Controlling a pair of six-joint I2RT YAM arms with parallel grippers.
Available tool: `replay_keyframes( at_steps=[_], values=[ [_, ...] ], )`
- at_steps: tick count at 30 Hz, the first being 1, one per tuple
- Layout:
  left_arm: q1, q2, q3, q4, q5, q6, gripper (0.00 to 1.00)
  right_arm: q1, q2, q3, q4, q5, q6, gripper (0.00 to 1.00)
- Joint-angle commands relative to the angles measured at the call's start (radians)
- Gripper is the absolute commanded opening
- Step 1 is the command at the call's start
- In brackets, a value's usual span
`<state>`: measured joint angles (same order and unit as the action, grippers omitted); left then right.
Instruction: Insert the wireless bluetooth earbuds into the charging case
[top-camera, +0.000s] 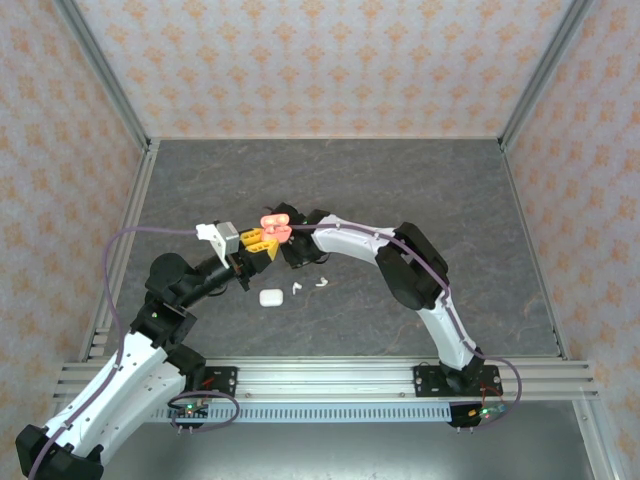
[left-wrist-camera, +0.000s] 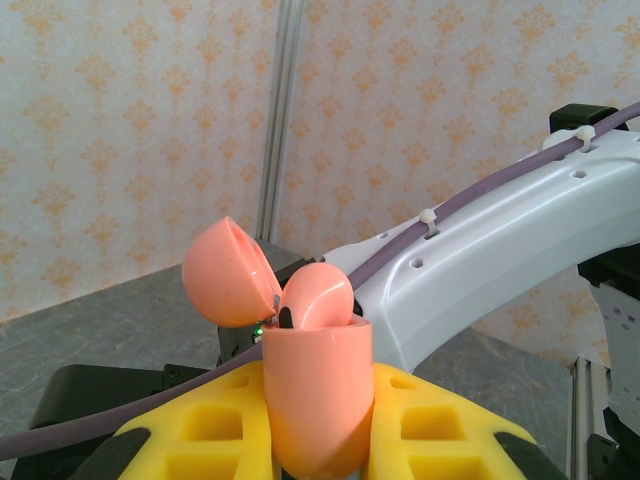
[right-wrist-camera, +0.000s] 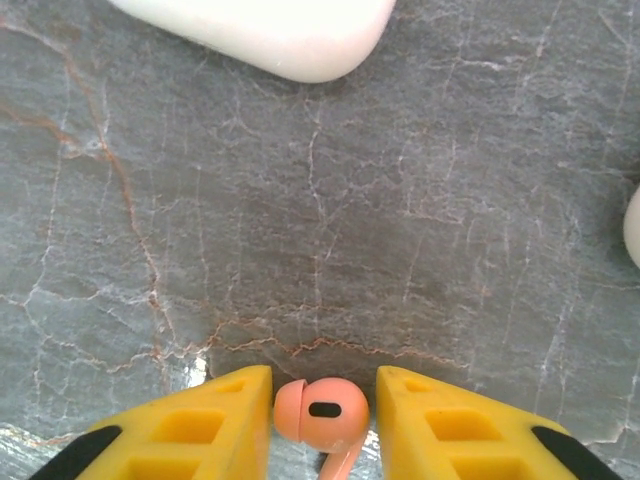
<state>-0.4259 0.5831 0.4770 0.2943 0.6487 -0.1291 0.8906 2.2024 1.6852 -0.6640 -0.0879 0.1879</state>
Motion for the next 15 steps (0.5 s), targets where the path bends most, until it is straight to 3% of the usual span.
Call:
replay_keyframes(
  at_steps=[1, 8, 15],
  values=[
    [-0.005, -0.008, 0.037, 0.006, -0.006, 0.017, 0.0, 0.011, 0.029, 0.006, -0.077, 0.02, -0.009, 0.29],
    [-0.005, -0.009, 0.037, 0.011, -0.009, 0.011, 0.0, -0.001, -0.083, -0.07, 0.008, 0.063, 0.003, 0.27],
    [-0.005, 0.022, 0.021, 0.09, -0.002, -0.036, 0.0, -0.079, -0.392, -0.296, 0.196, 0.065, 0.042, 0.26]
  ],
)
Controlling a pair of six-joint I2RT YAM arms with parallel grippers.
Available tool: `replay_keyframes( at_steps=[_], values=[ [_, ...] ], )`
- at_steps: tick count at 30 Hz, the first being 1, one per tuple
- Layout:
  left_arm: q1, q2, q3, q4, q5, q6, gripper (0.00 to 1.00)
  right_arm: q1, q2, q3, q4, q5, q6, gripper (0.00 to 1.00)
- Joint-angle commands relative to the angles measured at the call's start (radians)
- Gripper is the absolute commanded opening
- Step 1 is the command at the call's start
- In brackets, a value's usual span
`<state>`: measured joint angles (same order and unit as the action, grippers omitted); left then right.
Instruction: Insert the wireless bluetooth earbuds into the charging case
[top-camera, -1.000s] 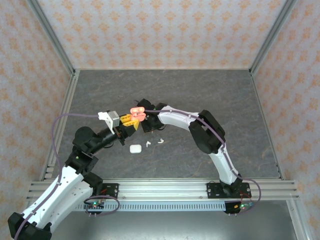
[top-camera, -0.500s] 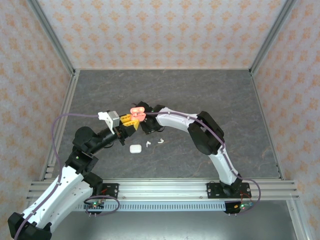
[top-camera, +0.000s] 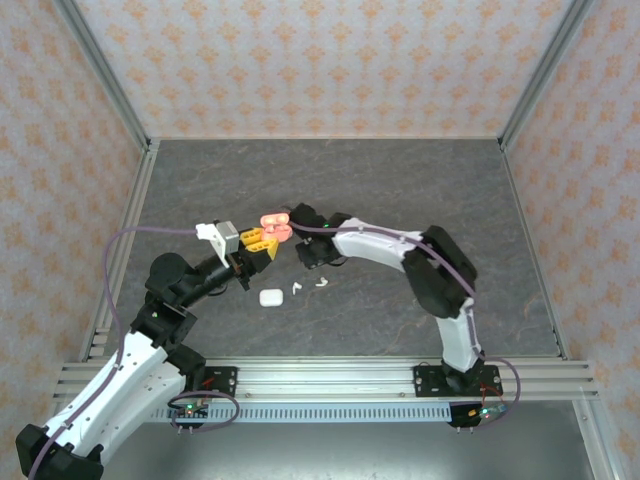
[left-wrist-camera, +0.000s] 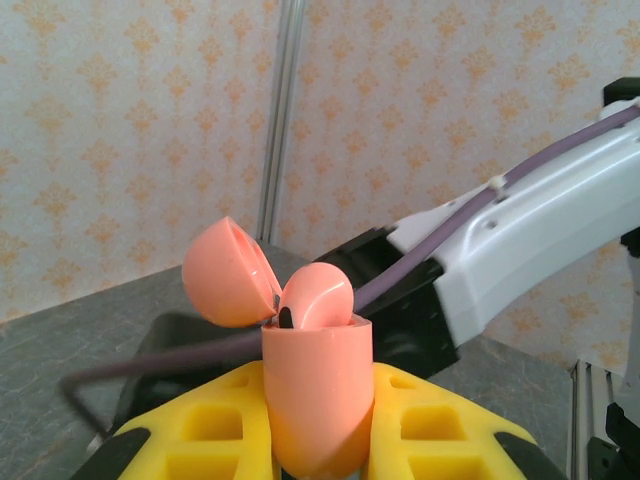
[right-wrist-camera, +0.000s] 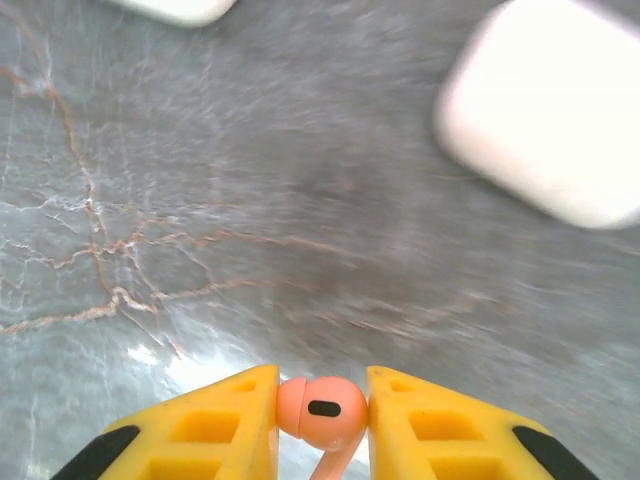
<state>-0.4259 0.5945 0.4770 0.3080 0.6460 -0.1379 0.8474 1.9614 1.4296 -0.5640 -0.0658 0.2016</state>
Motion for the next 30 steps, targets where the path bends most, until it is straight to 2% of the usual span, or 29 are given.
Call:
replay_keyframes(
  at_steps=[1, 7, 15, 22, 30],
  values=[
    [-0.005, 0.019, 0.02, 0.086, 0.001, -0.032, 0.0, -0.049, -0.195, -0.067, 0.112, 0.044, 0.033, 0.26],
    [-0.006, 0.074, 0.003, 0.169, -0.01, -0.07, 0.0, -0.113, -0.507, -0.222, 0.21, 0.063, 0.063, 0.26],
    [-0.042, 0.182, -0.006, 0.303, -0.019, -0.091, 0.0, -0.098, -0.824, -0.297, 0.317, 0.036, 0.133, 0.25],
    [-0.072, 0.287, 0.01, 0.406, -0.012, -0.098, 0.0, 0.013, -0.892, -0.301, 0.427, 0.086, 0.129, 0.25],
    [-0.095, 0.34, 0.041, 0.434, -0.006, -0.086, 0.0, 0.072, -0.817, -0.255, 0.488, 0.075, 0.119, 0.25]
  ],
)
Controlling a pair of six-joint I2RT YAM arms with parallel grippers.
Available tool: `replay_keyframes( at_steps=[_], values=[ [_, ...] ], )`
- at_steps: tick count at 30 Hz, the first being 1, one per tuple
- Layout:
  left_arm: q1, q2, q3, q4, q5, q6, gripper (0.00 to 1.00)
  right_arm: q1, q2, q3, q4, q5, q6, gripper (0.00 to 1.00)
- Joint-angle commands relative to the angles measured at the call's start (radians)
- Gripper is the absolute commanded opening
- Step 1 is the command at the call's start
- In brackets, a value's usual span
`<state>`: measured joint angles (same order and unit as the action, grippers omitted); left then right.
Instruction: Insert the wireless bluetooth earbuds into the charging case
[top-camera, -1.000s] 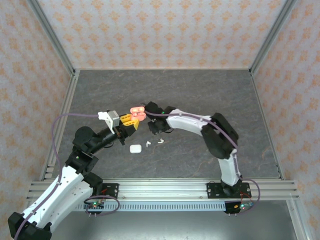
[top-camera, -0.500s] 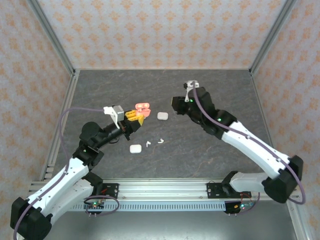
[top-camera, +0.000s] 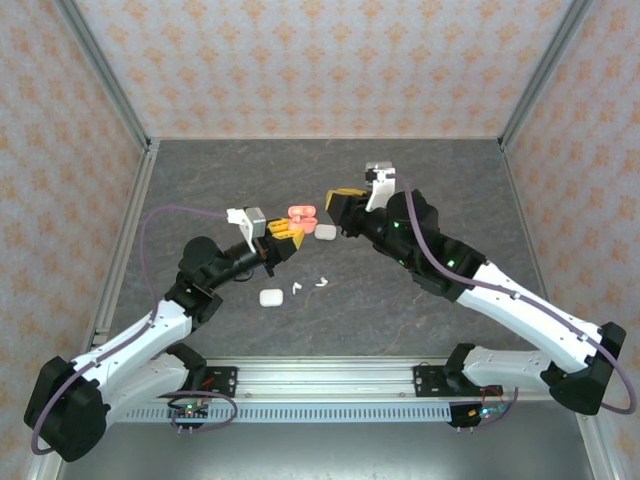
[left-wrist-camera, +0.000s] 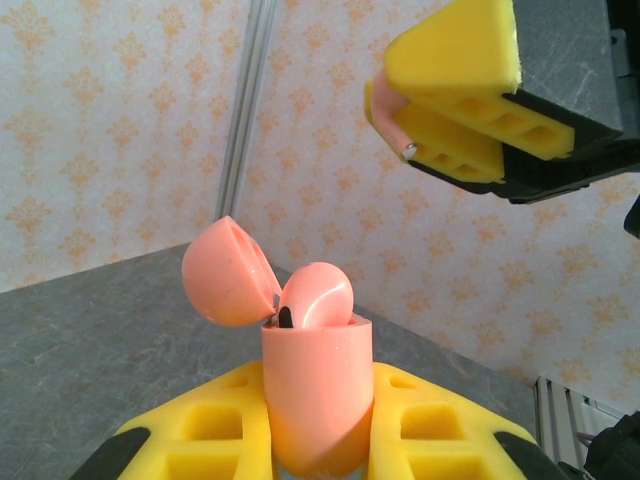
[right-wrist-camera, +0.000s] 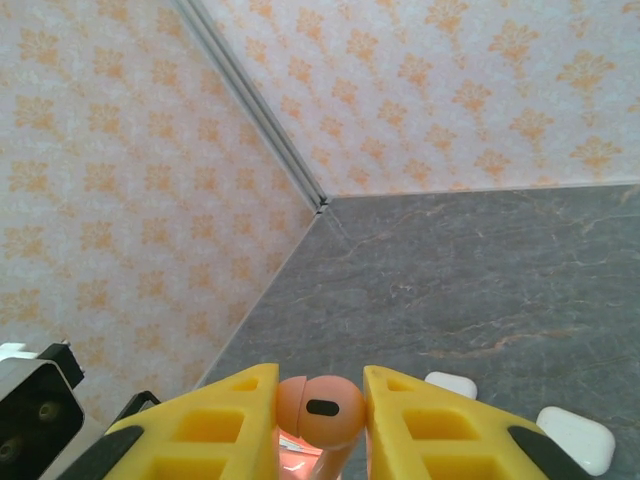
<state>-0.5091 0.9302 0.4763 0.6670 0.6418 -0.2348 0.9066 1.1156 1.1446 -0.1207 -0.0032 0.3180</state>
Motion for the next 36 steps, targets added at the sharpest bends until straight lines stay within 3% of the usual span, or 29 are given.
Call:
replay_keyframes(
  at_steps=[1, 36],
  values=[
    [-0.014, 0.009, 0.042, 0.08, -0.002, 0.01, 0.0, 0.017, 0.042, 0.037, 0.043, 0.01, 0.001, 0.25],
    [-0.02, -0.004, 0.052, 0.045, -0.03, 0.031, 0.0, 0.031, 0.123, 0.072, -0.107, -0.051, 0.012, 0.24]
  ],
)
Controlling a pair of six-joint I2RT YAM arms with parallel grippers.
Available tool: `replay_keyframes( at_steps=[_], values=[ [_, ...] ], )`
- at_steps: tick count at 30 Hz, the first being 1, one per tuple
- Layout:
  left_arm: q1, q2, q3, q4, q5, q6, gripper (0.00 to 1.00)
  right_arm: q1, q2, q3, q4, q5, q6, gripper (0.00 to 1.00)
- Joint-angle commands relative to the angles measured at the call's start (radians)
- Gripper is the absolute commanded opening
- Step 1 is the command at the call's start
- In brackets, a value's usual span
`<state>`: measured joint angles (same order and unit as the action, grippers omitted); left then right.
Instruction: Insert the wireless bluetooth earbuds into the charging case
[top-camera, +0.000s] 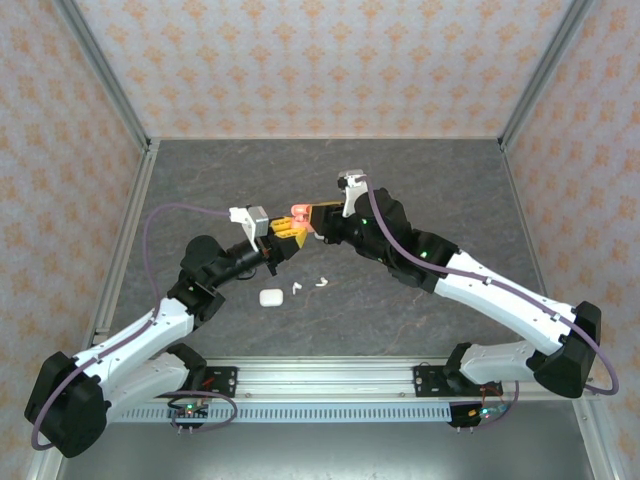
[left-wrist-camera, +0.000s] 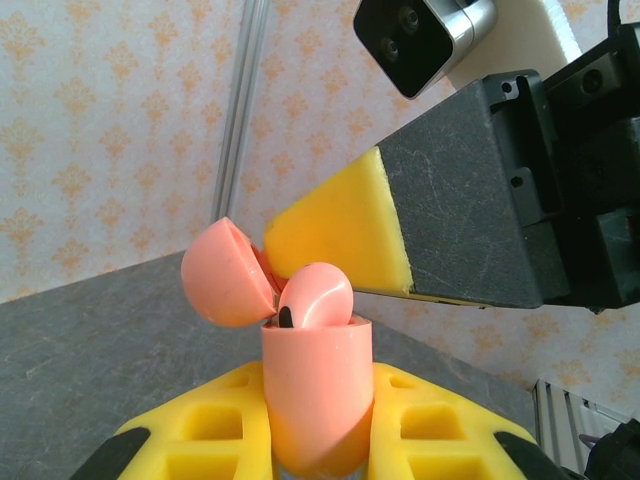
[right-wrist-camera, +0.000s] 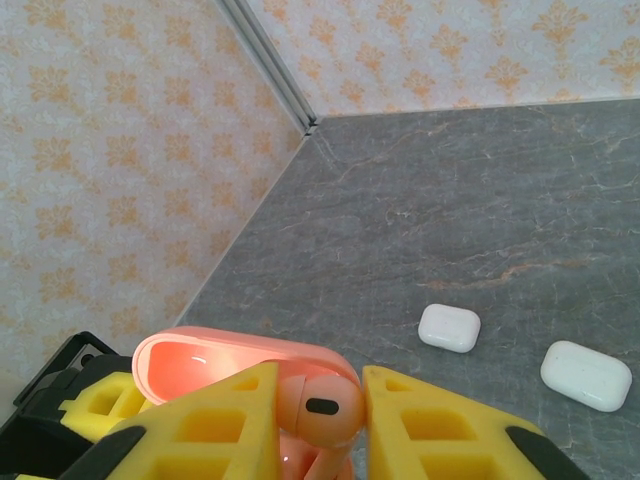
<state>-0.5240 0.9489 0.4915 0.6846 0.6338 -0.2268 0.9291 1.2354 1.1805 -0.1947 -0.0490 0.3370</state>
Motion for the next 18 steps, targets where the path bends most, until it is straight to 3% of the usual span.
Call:
replay_keyframes(
  at_steps=[1, 10, 18],
  values=[
    [-0.005, -0.021, 0.036, 0.026, -0.023, 0.024, 0.0, 0.008, 0.005, 0.038, -0.034, -0.013, -0.008, 0.24],
    [-0.005, -0.018, 0.035, 0.03, -0.041, 0.022, 0.0, 0.014, 0.011, 0.057, -0.059, -0.056, 0.0, 0.25],
    [-0.005, -0.013, 0.034, 0.033, -0.054, 0.021, 0.0, 0.029, 0.047, 0.105, -0.127, -0.02, -0.018, 0.27]
  ],
)
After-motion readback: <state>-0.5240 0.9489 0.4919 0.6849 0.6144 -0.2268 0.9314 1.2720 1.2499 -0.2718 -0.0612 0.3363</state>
